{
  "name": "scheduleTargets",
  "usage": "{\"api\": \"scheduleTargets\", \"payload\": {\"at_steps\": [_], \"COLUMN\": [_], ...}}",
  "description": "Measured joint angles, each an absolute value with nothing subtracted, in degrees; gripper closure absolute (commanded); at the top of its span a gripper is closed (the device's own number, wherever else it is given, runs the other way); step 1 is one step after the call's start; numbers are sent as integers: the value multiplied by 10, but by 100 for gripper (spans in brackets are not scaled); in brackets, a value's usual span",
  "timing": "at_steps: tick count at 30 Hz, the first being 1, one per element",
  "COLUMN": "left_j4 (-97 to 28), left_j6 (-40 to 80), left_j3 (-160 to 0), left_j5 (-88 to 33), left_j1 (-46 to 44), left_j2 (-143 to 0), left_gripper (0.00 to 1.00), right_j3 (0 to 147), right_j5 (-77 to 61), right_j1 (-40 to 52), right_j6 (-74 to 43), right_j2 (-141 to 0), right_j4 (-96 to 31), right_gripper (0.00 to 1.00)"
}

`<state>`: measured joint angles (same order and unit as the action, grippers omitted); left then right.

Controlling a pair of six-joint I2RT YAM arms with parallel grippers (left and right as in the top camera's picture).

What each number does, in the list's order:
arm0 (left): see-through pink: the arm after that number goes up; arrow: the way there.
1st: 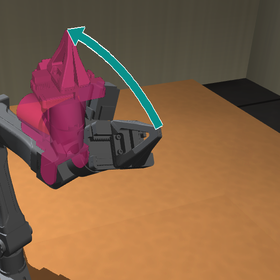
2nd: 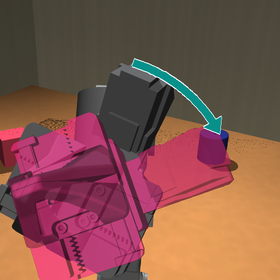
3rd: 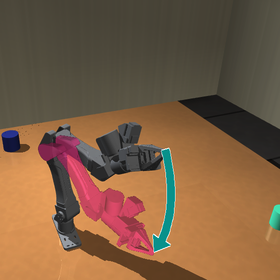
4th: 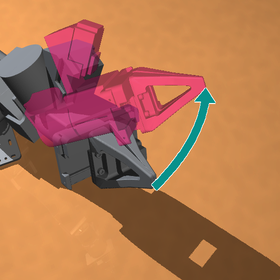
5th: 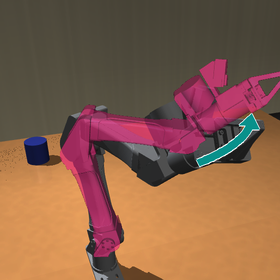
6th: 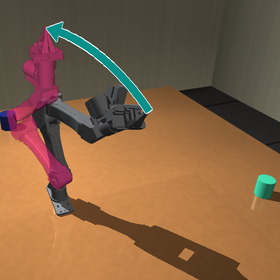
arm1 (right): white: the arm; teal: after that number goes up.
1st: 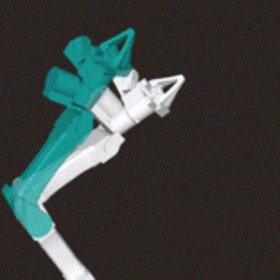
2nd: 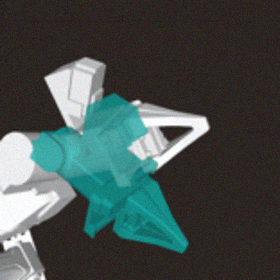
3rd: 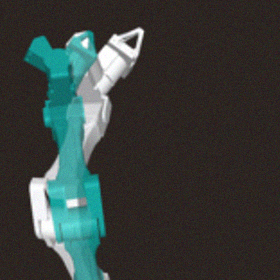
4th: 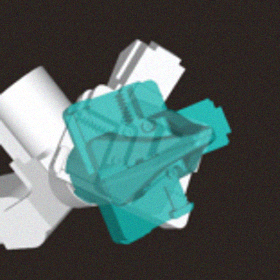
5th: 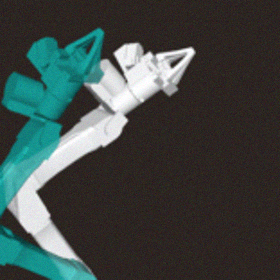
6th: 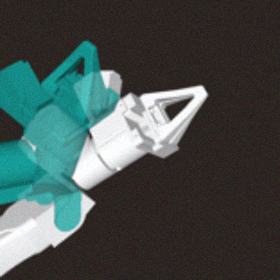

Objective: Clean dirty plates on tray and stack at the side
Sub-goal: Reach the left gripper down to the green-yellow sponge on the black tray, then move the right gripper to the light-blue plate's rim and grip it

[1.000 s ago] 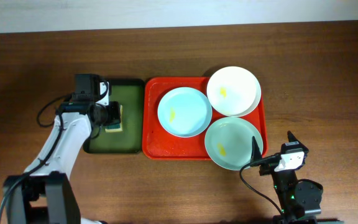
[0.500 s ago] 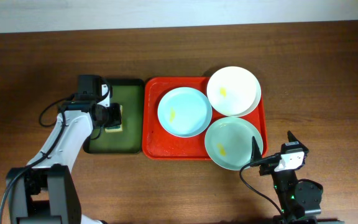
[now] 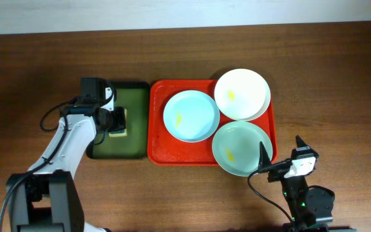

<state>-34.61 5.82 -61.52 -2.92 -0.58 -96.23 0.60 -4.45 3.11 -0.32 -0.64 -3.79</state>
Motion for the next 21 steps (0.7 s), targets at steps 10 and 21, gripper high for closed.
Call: {"api": "scheduleTargets", "payload": {"at_steps": [10, 21], "left_j4": [-345, -346], "left_j6": [60, 60], "left_j3": [-615, -615], "left_j5": [-27, -25], "left_j1": [-6, -6], "left_j2": [-962, -962], "left_gripper": [73, 66], "right_j3": [523, 712], "right_j5": [-118, -311], "right_j1": [31, 95], "right_j6": [-103, -184], "right_j2": [-363, -863], "right_j4": [-412, -486], "right_gripper": [2, 53]}}
